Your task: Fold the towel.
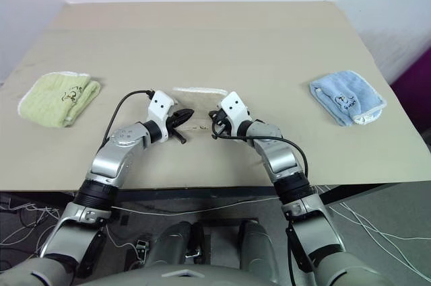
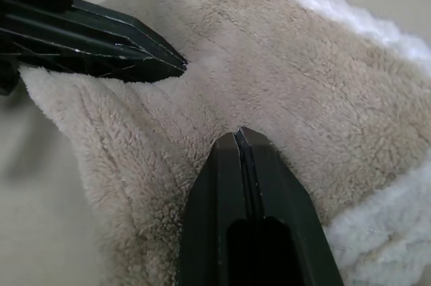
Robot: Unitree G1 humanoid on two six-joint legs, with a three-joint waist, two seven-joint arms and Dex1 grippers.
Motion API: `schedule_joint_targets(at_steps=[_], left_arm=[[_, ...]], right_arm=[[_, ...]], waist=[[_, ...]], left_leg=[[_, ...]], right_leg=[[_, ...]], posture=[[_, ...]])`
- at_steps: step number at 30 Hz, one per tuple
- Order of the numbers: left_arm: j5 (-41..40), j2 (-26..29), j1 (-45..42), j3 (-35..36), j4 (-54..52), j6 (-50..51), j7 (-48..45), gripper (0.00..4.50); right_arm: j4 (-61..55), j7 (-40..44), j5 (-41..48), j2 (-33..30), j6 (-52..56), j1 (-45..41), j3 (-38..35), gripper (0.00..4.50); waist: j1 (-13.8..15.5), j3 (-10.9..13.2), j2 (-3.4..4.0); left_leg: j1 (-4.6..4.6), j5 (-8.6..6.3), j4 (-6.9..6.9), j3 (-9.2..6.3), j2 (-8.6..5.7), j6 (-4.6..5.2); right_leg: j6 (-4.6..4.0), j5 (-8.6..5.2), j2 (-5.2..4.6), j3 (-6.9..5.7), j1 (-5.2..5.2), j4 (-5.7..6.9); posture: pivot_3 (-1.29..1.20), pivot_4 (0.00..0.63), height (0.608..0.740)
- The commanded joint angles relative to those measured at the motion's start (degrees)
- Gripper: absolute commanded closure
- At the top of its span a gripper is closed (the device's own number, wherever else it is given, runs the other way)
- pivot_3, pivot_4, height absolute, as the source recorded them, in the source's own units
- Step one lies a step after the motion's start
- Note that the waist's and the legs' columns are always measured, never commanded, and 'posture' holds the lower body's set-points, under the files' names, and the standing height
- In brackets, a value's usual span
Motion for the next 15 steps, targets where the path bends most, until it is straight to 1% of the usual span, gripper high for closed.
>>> schedule_joint_targets(at_steps=[1,3,4,6,9,12,15], left_arm=[[-5.3,-1.5,0.4,6.0,-3.8,-0.5,0.0,4.39],[-6.9,-1.7,0.2,8.0,-4.9,0.0,0.2,4.39],[-7.6,-0.9,0.0,9.6,-5.7,0.2,0.4,4.39],[-6.4,2.4,0.3,11.9,-6.5,-0.5,0.7,4.39],[-3.7,6.3,1.2,11.9,-6.1,-2.1,0.6,4.39],[-3.1,9.1,2.6,12.8,-5.1,-3.1,-0.4,4.42],[-1.9,11.6,4.4,13.2,-3.9,-4.9,-1.7,4.42]], right_arm=[[-6.0,2.1,2.8,-1.0,-1.2,1.5,-2.8,4.50],[-8.1,2.7,3.9,-1.5,-0.7,1.7,-3.9,4.50],[-10.1,3.0,5.8,-2.2,0.8,1.5,-5.8,4.50],[-13.7,4.3,9.7,-4.4,4.7,1.1,-9.5,4.50],[-16.2,5.1,12.7,-6.4,9.0,1.1,-11.8,4.50],[-17.0,4.4,18.7,-6.3,18.2,1.0,-15.2,3.94],[-13.6,0.0,25.0,-3.9,29.7,-0.3,-20.3,3.06]], waist=[[0.0,0.0,-0.01],[-0.1,0.0,-0.01],[-0.1,0.0,-0.01],[-0.1,0.0,-0.01],[0.0,0.0,-0.01],[0.0,0.0,0.00],[-0.1,0.0,0.00]], left_leg=[[-0.02,0.00,0.00,-0.01,0.00,0.00],[-0.05,0.00,0.00,-0.01,0.00,0.01],[-0.06,0.00,0.00,-0.01,0.01,0.00],[-0.06,0.01,0.00,-0.01,0.01,0.00],[-0.07,0.00,0.00,-0.01,0.01,0.01],[-0.07,-0.10,-0.02,-0.01,0.01,0.13],[-0.09,-0.18,-0.03,-0.03,0.03,0.05]], right_leg=[[0.00,0.00,-0.01,0.01,-0.02,0.00],[0.00,0.00,-0.03,0.01,-0.06,0.01],[0.00,0.00,-0.02,0.01,-0.06,0.01],[0.00,0.00,-0.02,0.01,-0.07,0.01],[0.00,0.00,-0.02,0.01,-0.08,0.01],[-0.01,0.00,-0.03,0.01,-0.08,-0.01],[-0.04,0.01,-0.12,0.02,-0.13,-0.01]], posture=[[0.00,0.150,0.740],[0.00,0.150,0.740],[0.00,0.150,0.740],[0.00,0.150,0.740],[0.00,0.150,0.740],[0.00,0.150,0.740],[0.00,0.150,0.740]])
